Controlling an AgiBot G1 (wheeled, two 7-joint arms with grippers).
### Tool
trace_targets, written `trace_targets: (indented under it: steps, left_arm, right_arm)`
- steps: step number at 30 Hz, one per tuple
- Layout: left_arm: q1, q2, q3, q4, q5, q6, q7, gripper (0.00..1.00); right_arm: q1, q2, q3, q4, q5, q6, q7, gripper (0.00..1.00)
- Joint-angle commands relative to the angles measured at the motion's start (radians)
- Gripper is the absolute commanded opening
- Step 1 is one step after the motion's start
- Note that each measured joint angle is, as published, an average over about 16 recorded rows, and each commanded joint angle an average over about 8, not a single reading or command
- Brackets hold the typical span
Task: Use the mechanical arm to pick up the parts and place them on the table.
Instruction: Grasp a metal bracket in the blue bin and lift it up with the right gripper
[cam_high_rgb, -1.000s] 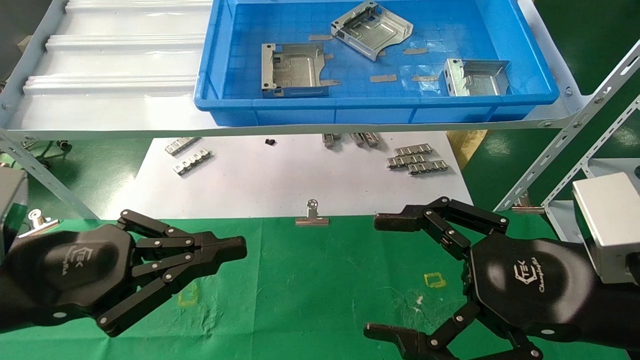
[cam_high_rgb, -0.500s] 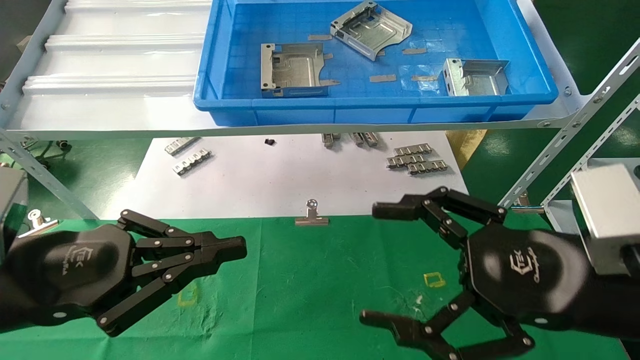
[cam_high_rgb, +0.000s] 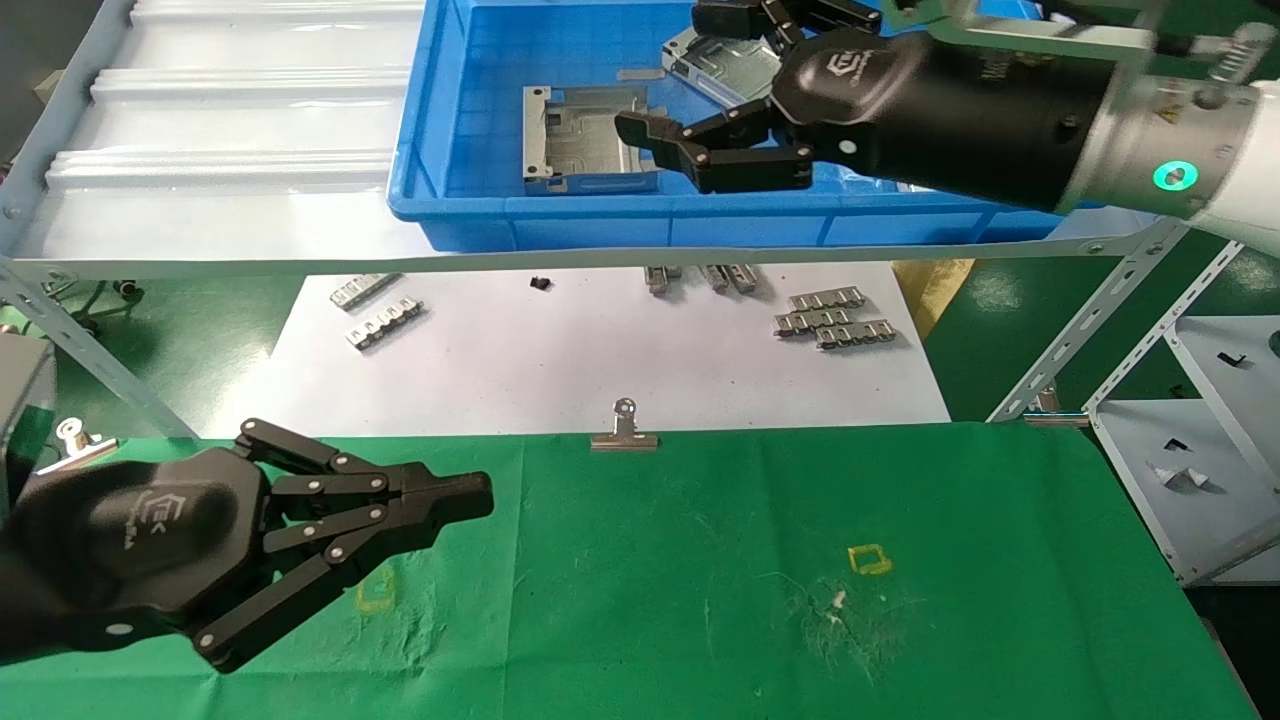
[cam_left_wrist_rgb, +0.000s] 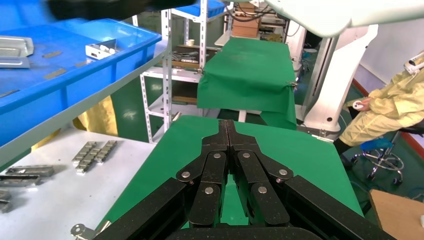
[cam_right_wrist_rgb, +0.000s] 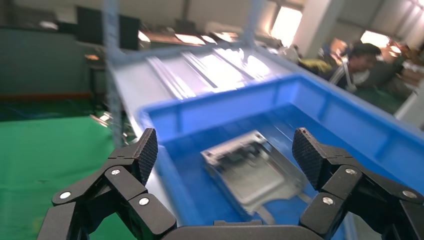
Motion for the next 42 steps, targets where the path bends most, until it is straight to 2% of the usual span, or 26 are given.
trace_targets:
  steps: [1,3,4,6,7,13,14,15,20,30,42]
  left_arm:
    - [0.0,0.0,0.0,0.0,0.0,0.0,0.0,0.67]
    - [0.0,0.0,0.0,0.0,0.0,0.0,0.0,0.92]
    - [0.0,0.0,0.0,0.0,0.0,0.0,0.0,1.0]
    - [0.0,0.0,0.0,0.0,0.0,0.0,0.0,1.0]
    - [0.0,0.0,0.0,0.0,0.0,0.0,0.0,1.0]
    - [0.0,0.0,0.0,0.0,0.0,0.0,0.0,1.0]
    - [0.0,0.0,0.0,0.0,0.0,0.0,0.0,1.0]
    - [0.0,0.0,0.0,0.0,0.0,0.0,0.0,1.0]
    - [0.0,0.0,0.0,0.0,0.0,0.0,0.0,1.0]
    - [0.0,0.0,0.0,0.0,0.0,0.0,0.0,1.0]
    - [0.0,0.0,0.0,0.0,0.0,0.0,0.0,1.0]
  right_arm:
    - [0.05,-0.05,-0.024,-0.089,-0.048,0.032,-0.021,1.0]
    - [0.087,-0.099,-0.039,-0.183,-0.081,0.078,-0.046,1.0]
    - [0.104,-0.123,-0.045,-0.228,-0.095,0.103,-0.058,1.0]
    - [0.137,-0.168,-0.056,-0.316,-0.12,0.158,-0.083,0.95]
    - [0.152,-0.188,-0.061,-0.357,-0.132,0.186,-0.095,0.87]
    - [0.216,-0.286,-0.086,-0.535,-0.184,0.375,-0.143,0.14]
    - [0.22,-0.296,-0.091,-0.549,-0.189,0.404,-0.147,0.05]
    - [0.221,-0.304,-0.096,-0.557,-0.194,0.43,-0.15,0.01]
    - [0.213,-0.318,-0.132,-0.552,-0.207,0.505,-0.142,0.0]
    - [0.213,-0.316,-0.217,-0.521,-0.215,0.513,-0.064,0.0]
    - [0.203,-0.315,-0.271,-0.512,-0.166,0.526,0.056,0.0]
